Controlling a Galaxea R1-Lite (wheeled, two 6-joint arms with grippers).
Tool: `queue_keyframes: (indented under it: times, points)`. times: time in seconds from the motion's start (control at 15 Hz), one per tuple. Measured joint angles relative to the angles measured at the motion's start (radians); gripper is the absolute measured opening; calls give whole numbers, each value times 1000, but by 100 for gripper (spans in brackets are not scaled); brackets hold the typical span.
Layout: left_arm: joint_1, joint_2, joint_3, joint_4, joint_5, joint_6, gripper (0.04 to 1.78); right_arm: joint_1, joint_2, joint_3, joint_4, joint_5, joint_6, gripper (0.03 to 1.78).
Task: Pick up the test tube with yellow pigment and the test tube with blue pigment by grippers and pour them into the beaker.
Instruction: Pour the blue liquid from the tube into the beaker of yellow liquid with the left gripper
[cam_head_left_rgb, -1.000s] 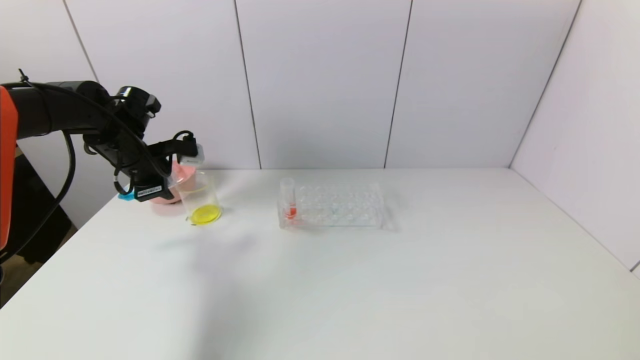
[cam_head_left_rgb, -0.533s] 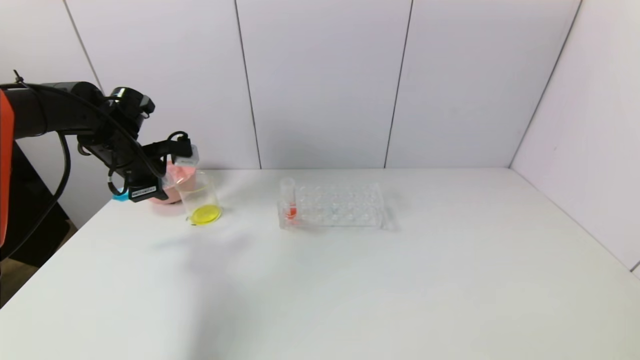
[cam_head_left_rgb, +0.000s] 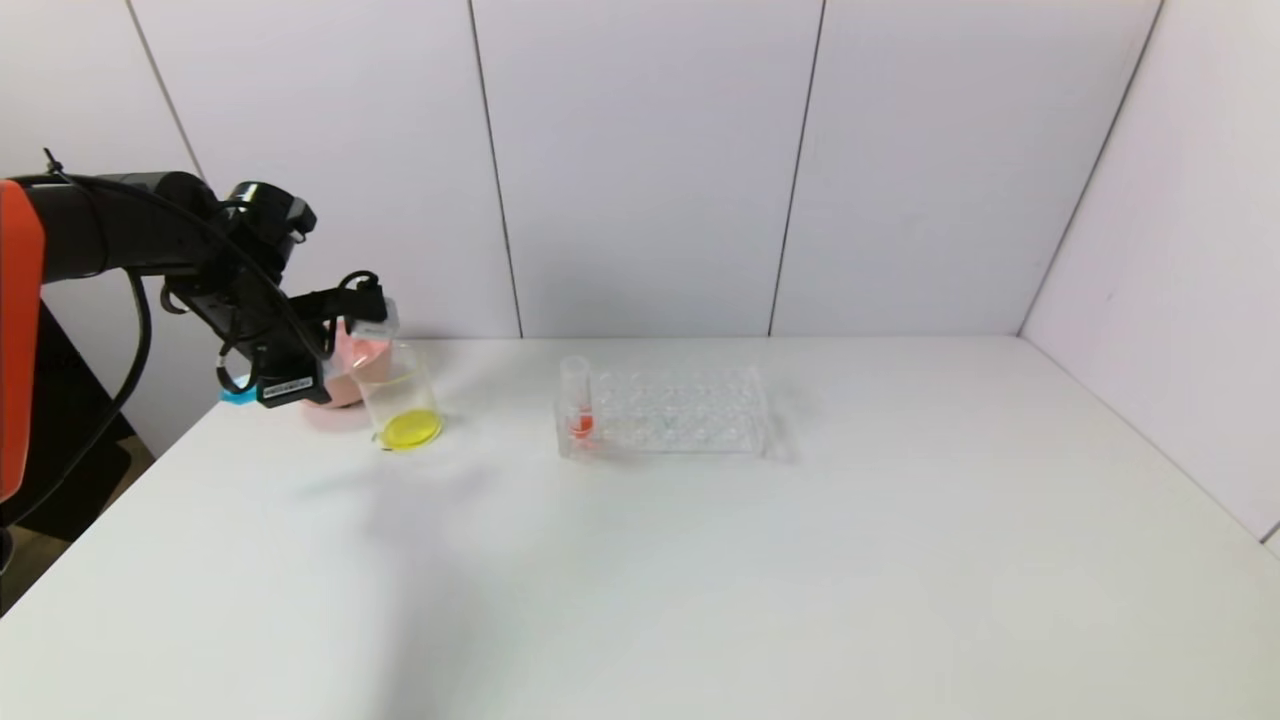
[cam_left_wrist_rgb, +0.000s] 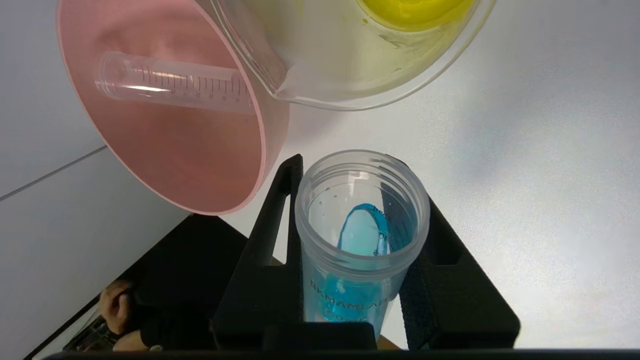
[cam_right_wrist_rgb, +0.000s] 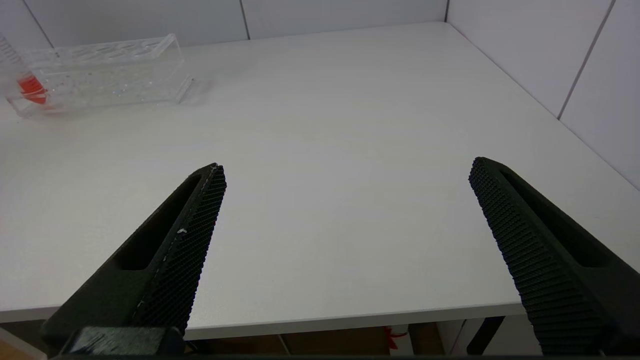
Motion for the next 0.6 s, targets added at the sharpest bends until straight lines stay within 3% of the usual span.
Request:
queue_keyframes:
  times: [0.6]
  points:
    - [-24, 18, -11, -20, 25, -3, 53, 0, 0, 0, 0, 0, 0, 177]
